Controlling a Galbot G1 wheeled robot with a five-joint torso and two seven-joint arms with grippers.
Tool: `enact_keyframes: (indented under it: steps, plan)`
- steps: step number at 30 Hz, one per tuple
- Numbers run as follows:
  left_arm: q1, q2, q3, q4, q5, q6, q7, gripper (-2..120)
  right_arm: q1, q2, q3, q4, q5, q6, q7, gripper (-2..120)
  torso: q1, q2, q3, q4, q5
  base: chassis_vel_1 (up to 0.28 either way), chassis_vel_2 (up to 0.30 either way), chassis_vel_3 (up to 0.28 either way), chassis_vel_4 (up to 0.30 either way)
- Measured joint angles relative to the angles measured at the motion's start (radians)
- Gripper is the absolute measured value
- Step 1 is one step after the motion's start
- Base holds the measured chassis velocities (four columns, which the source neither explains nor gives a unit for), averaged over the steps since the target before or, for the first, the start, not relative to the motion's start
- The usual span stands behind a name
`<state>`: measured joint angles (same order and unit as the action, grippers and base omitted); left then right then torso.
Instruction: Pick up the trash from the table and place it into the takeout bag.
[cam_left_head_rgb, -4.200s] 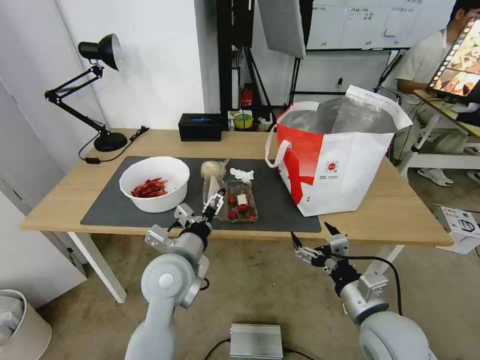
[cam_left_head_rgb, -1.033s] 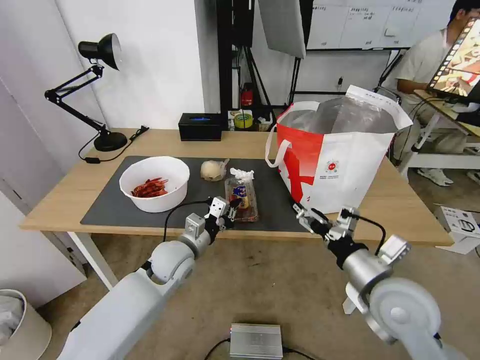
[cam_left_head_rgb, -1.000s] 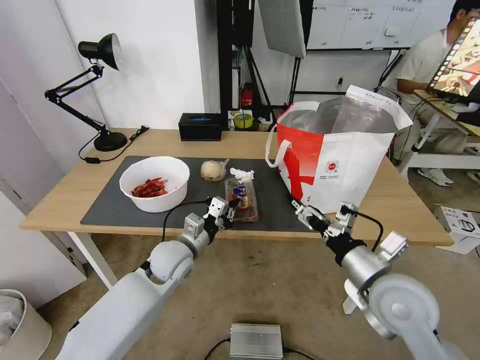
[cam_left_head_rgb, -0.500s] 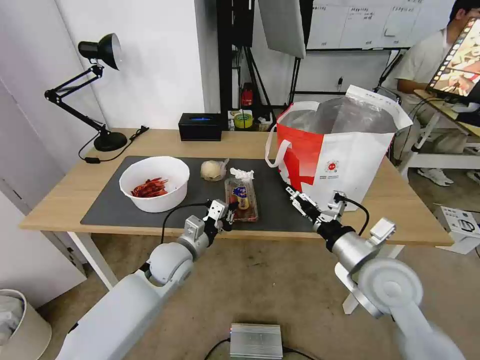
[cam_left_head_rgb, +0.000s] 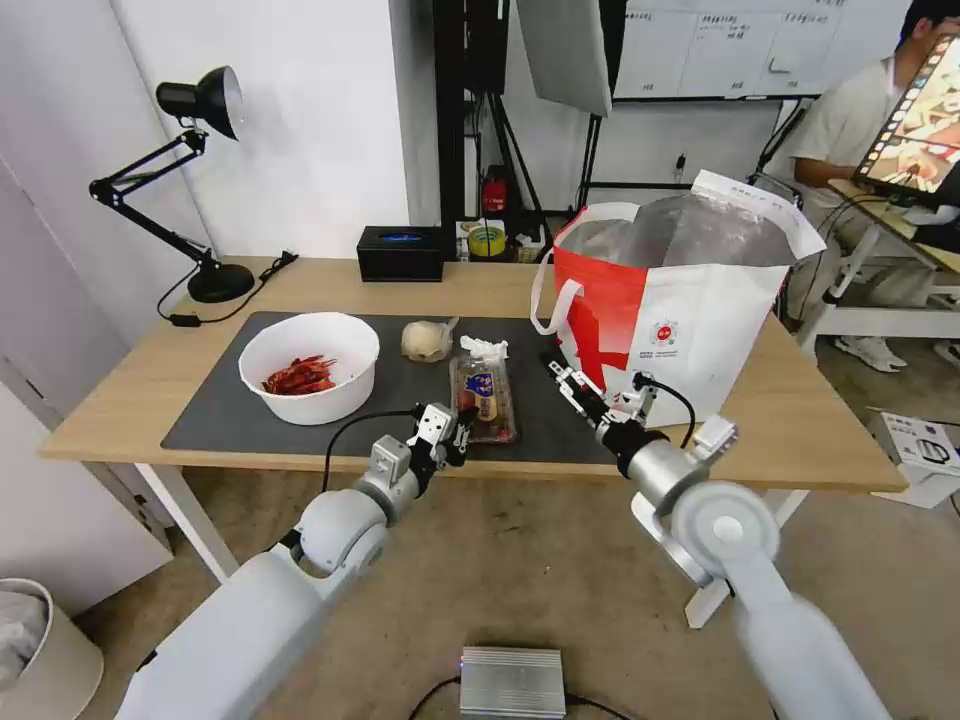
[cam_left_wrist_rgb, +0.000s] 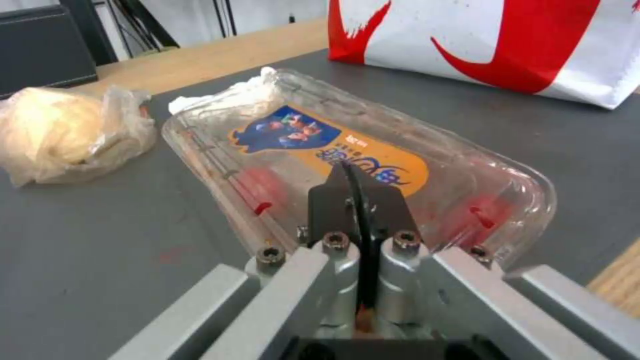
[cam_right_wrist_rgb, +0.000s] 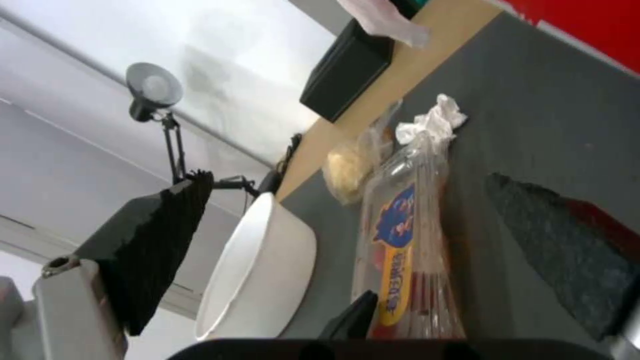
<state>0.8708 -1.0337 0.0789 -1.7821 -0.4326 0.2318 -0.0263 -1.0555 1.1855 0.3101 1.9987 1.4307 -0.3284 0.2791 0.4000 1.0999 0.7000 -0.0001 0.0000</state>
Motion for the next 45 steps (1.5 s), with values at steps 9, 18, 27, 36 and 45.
enact_keyframes:
  steps: [9, 18, 27, 36, 45]
  plan:
    - [0.005, -0.005, 0.006, 0.005, 0.001, -0.003, -0.002, 0, 0.125, 0.042, -0.052, -0.123, -0.004, -0.084, 0.06, 100, 0.0, 0.0, 0.0, 0.0001, -0.0001, 0.0, 0.0, 0.0, 0.0]
    - [0.003, -0.005, 0.007, 0.009, 0.0, -0.005, -0.002, 0, 0.202, 0.089, -0.082, -0.211, -0.02, -0.18, 0.111, 100, 0.0, 0.0, 0.0, 0.0001, 0.0, 0.0, 0.0, 0.0, 0.0]
    - [0.0, -0.011, 0.013, 0.013, -0.002, -0.006, -0.003, 0, 0.265, 0.146, -0.112, -0.303, -0.071, -0.202, 0.116, 100, 0.0, 0.0, 0.0, 0.0002, 0.0, 0.0, 0.0, 0.0, 0.0]
    - [0.004, -0.014, 0.016, 0.017, -0.003, -0.02, -0.004, 0, 0.309, 0.171, -0.129, -0.361, -0.087, -0.218, 0.135, 100, 0.0, 0.0, 0.0, 0.0, 0.0, 0.0, 0.0, 0.0, 0.0]
    - [-0.004, -0.015, 0.023, 0.02, -0.007, -0.022, -0.005, 0, 0.357, 0.199, -0.144, -0.401, -0.111, -0.255, 0.163, 100, 0.0, 0.0, 0.0, 0.0001, 0.0, 0.0, 0.0, 0.0, 0.0]
